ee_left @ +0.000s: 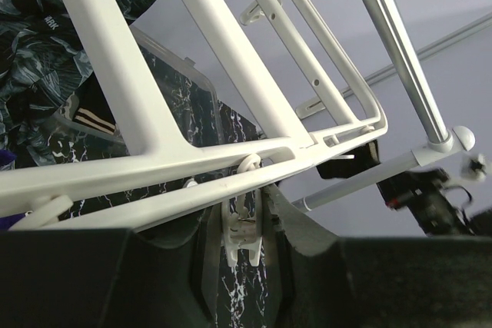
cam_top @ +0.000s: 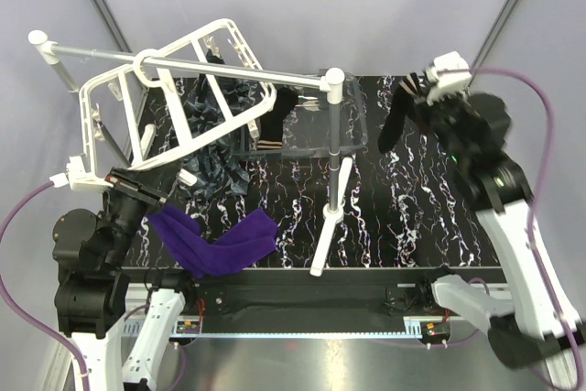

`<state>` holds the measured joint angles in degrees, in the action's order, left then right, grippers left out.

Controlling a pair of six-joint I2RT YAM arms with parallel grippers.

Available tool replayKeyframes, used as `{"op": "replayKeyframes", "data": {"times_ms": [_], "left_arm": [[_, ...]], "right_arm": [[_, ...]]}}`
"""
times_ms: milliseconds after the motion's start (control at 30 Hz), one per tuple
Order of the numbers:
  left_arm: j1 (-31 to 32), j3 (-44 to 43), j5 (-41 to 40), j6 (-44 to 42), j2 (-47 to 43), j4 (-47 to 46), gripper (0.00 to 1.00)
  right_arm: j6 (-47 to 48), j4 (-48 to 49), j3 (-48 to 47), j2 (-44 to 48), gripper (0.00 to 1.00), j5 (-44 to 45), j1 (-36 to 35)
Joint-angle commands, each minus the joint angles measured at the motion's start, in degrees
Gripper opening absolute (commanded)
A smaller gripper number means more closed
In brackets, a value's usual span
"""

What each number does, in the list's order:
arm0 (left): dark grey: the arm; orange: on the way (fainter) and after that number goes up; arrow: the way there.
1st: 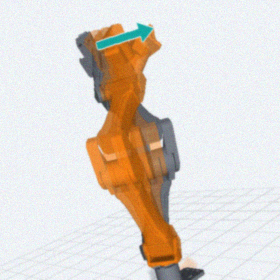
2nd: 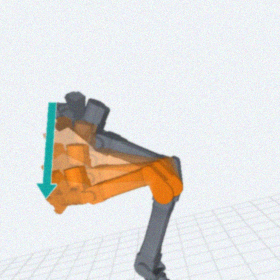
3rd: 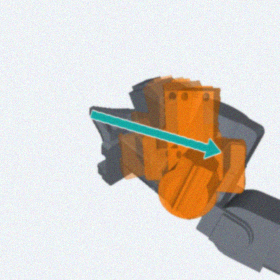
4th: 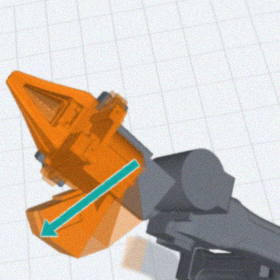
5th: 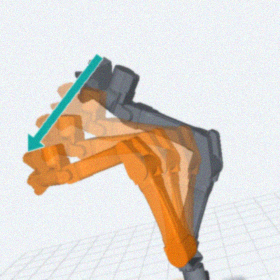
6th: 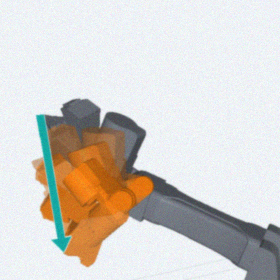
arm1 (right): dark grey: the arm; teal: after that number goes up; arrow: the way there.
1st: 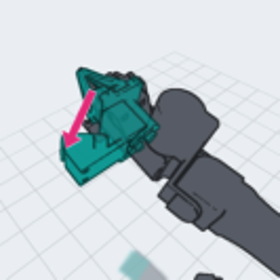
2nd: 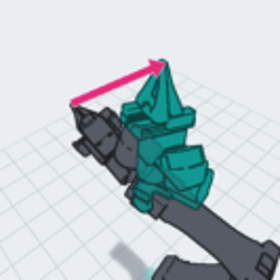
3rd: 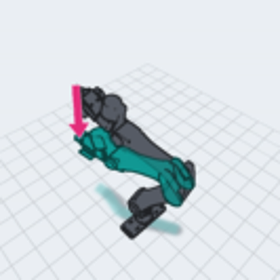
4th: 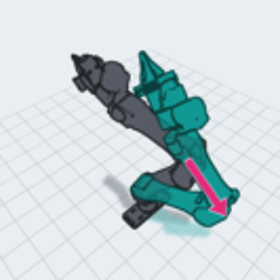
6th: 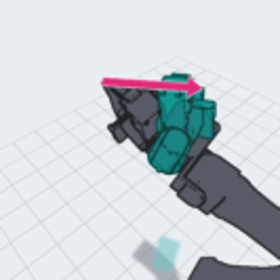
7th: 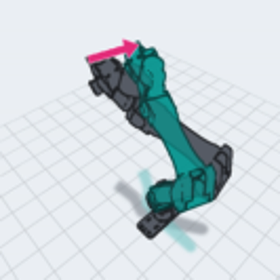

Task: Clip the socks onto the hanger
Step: Clamp the sock onto the hanger.

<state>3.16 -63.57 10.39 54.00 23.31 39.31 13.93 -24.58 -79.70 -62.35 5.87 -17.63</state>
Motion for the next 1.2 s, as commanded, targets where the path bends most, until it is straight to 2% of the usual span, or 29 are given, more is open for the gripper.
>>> {"op": "replayKeyframes", "data": {"times_ms": [0,67,233,300,400,500,600,700,867,933,1033,1167], "left_arm": [[0.27,0.2,-0.64,0.23,0.16,-3.19,0.0],[0.27,-0.23,-1.25,-0.12,0.24,-3.01,0.0],[0.18,-1.38,-1.95,-1.0,0.16,-1.96,0.0],[0.18,-1.47,-2.48,-1.0,-0.28,-1.43,0.0],[0.27,-1.29,-3.19,-0.65,-0.9,-1.25,0.0],[0.18,-1.29,-2.92,-0.65,-0.46,-0.99,0.0],[0.18,-1.91,-3.01,-0.82,-0.28,-0.29,0.0],[0.18,-2.17,-3.54,-0.82,-0.11,-0.11,0.0],[0.18,-2.17,-3.54,-0.65,0.16,0.15,0.0],[0.18,-2.0,-3.45,-0.47,0.16,0.15,0.0],[0.18,-1.82,-2.49,0.14,0.16,-0.2,0.0],[0.18,-2.0,-0.73,0.93,0.68,-0.46,0.0]], "right_arm": [[4.96,-8.78,2.97,10.54,0.0,-9.61,-0.21],[5.57,-13.1,3.24,12.85,0.0,-14.02,-0.3],[10.14,-31.3,1.04,15.67,0.0,-27.56,-0.57],[11.11,-34.12,2.43,17.95,0.0,-30.1,-4.4],[12.96,-36.94,3.67,18.58,0.0,-37.29,-8.37],[12.7,-35.72,6.05,16.57,0.0,-44.07,-11.28],[11.56,-32.56,5.7,14.11,0.0,-46.47,-15.67],[9.98,-28.35,4.38,10.95,0.0,-46.21,-22.43],[6.99,-20.53,2.45,5.31,0.0,-35.68,-39.02],[6.46,-13.85,2.97,3.82,0.0,-31.63,-42.56],[8.82,-5.41,3.94,1.8,0.0,-26.1,-47.93],[18.2,3.37,4.47,-1.89,0.0,-19.24,-53.47]]}}
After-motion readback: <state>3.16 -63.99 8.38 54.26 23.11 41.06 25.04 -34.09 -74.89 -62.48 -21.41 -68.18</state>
